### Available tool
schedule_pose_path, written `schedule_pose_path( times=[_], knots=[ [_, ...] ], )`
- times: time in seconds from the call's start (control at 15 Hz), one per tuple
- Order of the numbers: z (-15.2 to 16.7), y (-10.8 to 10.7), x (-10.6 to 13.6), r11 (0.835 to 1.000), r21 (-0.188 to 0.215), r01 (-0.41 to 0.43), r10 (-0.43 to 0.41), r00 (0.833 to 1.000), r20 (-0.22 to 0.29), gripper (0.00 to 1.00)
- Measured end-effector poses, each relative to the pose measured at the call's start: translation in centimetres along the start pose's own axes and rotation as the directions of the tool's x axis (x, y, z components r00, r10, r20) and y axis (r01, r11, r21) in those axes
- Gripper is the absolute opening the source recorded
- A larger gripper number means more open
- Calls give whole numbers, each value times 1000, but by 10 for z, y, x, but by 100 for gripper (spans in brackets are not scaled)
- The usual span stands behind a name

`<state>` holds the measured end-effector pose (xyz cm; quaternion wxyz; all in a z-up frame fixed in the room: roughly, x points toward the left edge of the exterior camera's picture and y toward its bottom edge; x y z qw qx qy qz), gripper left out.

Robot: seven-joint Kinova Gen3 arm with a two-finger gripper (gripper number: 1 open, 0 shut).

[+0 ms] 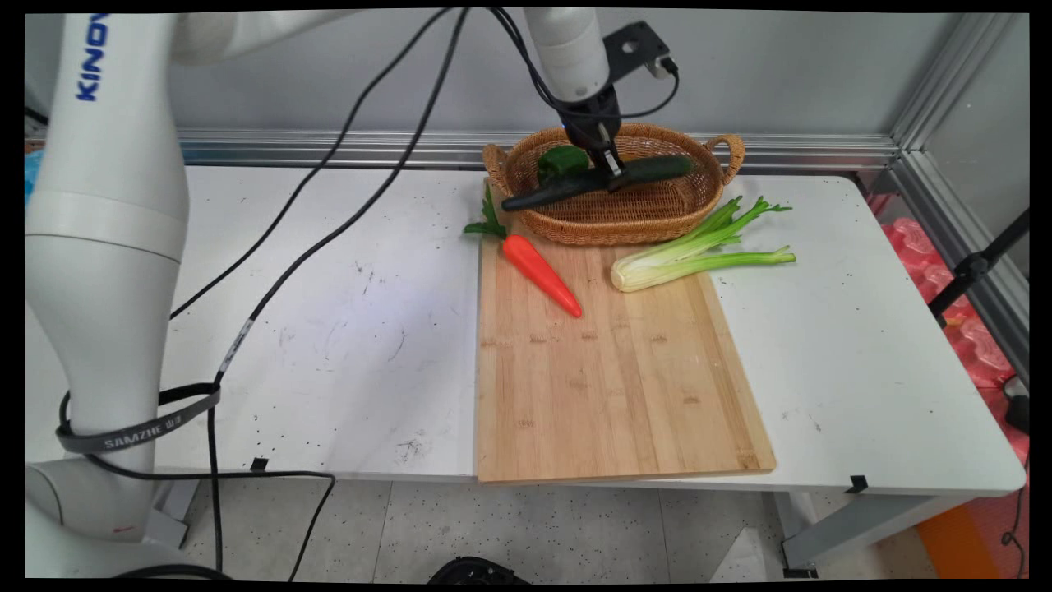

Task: Place the picked object in the vegetable basket

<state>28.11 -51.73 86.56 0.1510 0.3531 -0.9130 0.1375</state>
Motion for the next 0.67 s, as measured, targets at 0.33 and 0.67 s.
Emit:
schedule_pose_path(
  times=[0.33, 0.67],
  knots=[
    [23, 0, 11, 999, -21, -38, 38, 999, 15, 100],
    [33, -1, 21, 997, -28, -76, 76, 997, 8, 100]
  ],
)
